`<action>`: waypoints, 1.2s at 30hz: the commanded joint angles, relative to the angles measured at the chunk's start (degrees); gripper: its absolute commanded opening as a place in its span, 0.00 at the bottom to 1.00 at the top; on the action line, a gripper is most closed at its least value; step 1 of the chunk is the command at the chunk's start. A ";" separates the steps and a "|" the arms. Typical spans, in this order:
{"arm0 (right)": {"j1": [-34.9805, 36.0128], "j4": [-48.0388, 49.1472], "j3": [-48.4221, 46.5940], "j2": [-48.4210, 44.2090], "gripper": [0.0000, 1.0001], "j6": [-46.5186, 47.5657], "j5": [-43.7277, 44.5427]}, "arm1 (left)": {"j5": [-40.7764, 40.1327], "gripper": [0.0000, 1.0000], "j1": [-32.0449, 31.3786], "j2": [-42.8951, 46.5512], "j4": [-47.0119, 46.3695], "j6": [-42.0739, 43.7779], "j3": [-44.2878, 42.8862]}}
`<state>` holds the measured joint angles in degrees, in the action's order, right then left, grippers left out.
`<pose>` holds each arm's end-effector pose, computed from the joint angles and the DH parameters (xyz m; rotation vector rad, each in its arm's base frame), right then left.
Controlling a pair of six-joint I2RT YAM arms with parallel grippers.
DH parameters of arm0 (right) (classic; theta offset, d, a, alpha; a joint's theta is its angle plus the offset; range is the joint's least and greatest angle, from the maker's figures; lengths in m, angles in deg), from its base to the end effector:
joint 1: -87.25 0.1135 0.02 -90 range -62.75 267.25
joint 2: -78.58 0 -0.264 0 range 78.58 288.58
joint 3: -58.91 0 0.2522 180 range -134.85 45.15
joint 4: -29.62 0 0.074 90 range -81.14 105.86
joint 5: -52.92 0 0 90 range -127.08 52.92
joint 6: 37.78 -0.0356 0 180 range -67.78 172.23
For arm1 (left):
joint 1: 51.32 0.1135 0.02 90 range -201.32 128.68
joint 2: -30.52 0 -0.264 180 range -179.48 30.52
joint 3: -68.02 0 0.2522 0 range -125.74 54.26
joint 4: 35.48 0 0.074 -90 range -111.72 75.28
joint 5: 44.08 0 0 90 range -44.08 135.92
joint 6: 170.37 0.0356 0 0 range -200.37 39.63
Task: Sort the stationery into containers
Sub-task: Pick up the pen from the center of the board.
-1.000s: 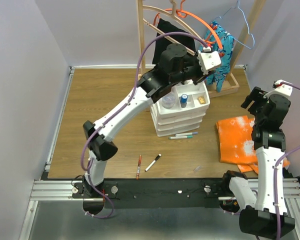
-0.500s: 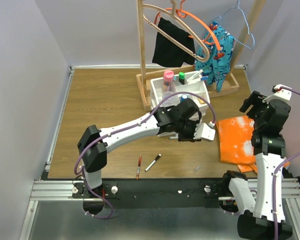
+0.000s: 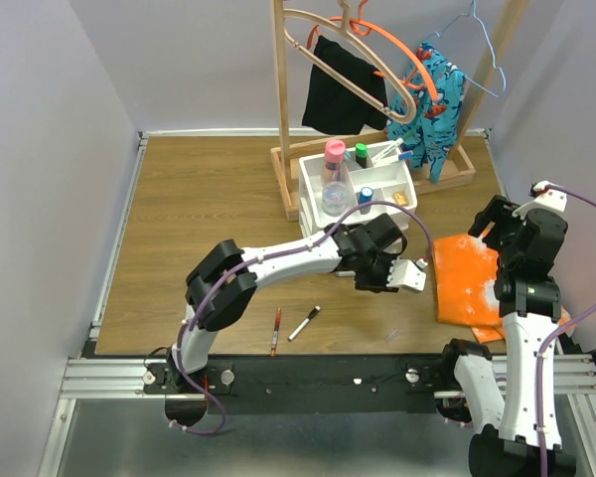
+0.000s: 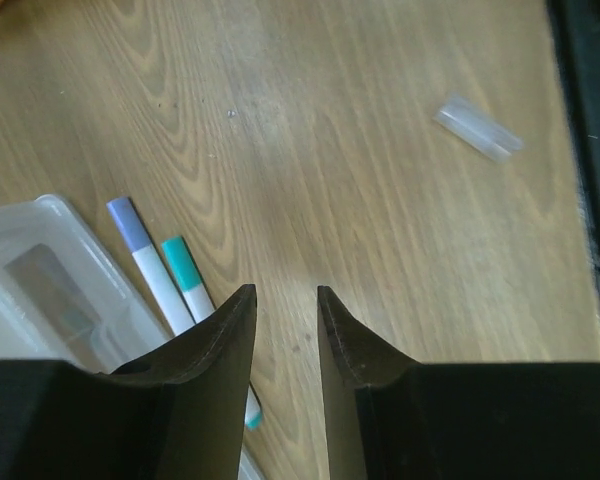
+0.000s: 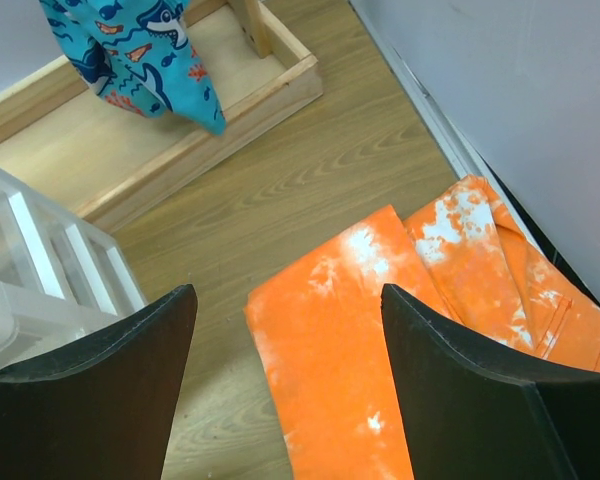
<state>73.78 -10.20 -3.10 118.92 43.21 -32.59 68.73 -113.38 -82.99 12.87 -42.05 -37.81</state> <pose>0.1522 -0.0393 0.3434 0.4206 1.8411 -0.1272 0.1916 -0.3907 0.2333 2.0708 1.5202 -0.6673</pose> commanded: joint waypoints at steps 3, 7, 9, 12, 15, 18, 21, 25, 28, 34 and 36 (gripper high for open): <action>0.20 -1.88 1.05 -1.84 0.82 1.54 -1.59 | -5.13 0.39 -0.25 -7.42 -3.65 -2.55 -4.87; 0.64 -1.71 0.88 -1.93 0.82 2.86 -1.42 | -6.72 0.39 0.01 -9.88 -4.97 -2.29 -5.66; 0.55 -1.27 0.96 -1.84 0.82 3.13 -1.59 | -7.16 0.39 0.45 -10.94 -4.97 -2.20 -6.19; 0.55 -0.66 1.14 -1.75 0.82 2.95 -1.85 | -7.08 0.40 1.24 -11.64 -4.62 -1.33 -6.63; 0.64 -0.39 1.66 -1.67 0.81 2.16 -1.86 | -7.78 0.40 1.85 -11.64 -5.06 -0.10 -6.63; 0.55 -0.22 2.02 -1.58 0.81 1.55 -1.85 | -8.21 0.41 2.73 -12.17 -5.14 0.08 -7.42; 0.55 -0.04 2.19 -1.23 0.81 1.11 -1.85 | -8.13 0.41 3.44 -12.96 -5.06 -0.36 -8.47; 0.55 0.31 2.19 -0.79 0.81 1.11 -1.77 | -7.43 0.41 4.05 -15.15 -2.96 -0.71 -10.75; 0.55 0.40 2.02 -0.35 0.81 1.37 -1.51 | -6.55 0.40 4.41 -16.56 -1.90 -0.97 -12.25; 0.55 0.66 2.37 0.09 0.81 1.46 -1.41 | -5.58 0.37 4.49 -17.88 -1.28 -1.06 -12.69; 0.55 0.84 2.46 0.18 0.81 1.63 -1.33 | -5.49 0.37 4.49 -18.06 -1.28 -1.41 -12.34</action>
<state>74.08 -10.66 -1.38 119.01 44.76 -33.57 61.58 -110.23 -98.95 9.28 -42.90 -49.88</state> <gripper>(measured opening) 0.813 0.375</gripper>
